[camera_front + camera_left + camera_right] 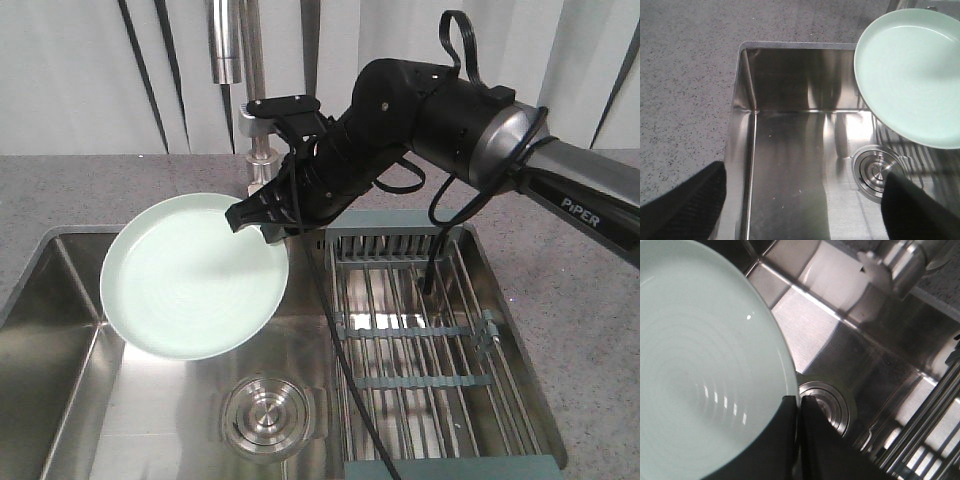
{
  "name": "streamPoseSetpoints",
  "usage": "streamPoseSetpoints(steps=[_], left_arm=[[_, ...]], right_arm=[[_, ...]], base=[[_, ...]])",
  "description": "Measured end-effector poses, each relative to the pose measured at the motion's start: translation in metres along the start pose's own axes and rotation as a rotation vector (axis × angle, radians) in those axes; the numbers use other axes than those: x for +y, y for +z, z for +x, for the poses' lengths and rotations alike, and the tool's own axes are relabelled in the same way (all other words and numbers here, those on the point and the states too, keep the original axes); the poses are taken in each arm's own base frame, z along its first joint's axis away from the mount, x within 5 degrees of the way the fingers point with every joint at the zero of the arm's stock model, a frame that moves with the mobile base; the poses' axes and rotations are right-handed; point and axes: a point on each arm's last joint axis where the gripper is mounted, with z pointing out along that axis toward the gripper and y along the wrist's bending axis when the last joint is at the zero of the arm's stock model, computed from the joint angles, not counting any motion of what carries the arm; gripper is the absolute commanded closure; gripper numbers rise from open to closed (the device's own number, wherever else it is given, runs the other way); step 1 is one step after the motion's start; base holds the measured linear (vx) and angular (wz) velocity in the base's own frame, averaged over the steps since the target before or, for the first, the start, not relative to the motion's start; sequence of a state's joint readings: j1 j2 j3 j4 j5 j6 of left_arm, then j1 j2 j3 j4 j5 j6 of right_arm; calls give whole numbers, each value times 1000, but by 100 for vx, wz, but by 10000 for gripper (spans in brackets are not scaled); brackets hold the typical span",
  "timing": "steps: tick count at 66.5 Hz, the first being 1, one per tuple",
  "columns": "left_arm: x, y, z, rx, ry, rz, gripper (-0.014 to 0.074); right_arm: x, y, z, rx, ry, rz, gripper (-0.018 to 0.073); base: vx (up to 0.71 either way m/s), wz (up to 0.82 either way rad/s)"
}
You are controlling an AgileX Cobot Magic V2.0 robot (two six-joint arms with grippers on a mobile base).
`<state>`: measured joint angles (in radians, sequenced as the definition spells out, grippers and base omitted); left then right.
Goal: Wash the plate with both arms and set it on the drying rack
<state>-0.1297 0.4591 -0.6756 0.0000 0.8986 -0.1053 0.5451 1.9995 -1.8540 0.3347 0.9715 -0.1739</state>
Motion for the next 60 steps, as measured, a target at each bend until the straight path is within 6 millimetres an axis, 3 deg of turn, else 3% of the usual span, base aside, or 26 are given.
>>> streamPoseSetpoints(steps=[15,30,42,50,60], left_arm=[[0,0,0,0,0,0,11],[0,0,0,0,0,0,11],[0,0,0,0,0,0,11],[0,0,0,0,0,0,11],[0,0,0,0,0,0,11]], right_arm=[[-32,-1,-13,-28,32,35,561],[-64,-13,-13,-36,77,79,561],[-76,-22,-12,-44,94,93,561],[-78,-38,-12,-61,101,104,561],[-84,-56,2,-77,131,126,561]], base=[[0,0],[0,0],[0,0],[0,0],[0,0]])
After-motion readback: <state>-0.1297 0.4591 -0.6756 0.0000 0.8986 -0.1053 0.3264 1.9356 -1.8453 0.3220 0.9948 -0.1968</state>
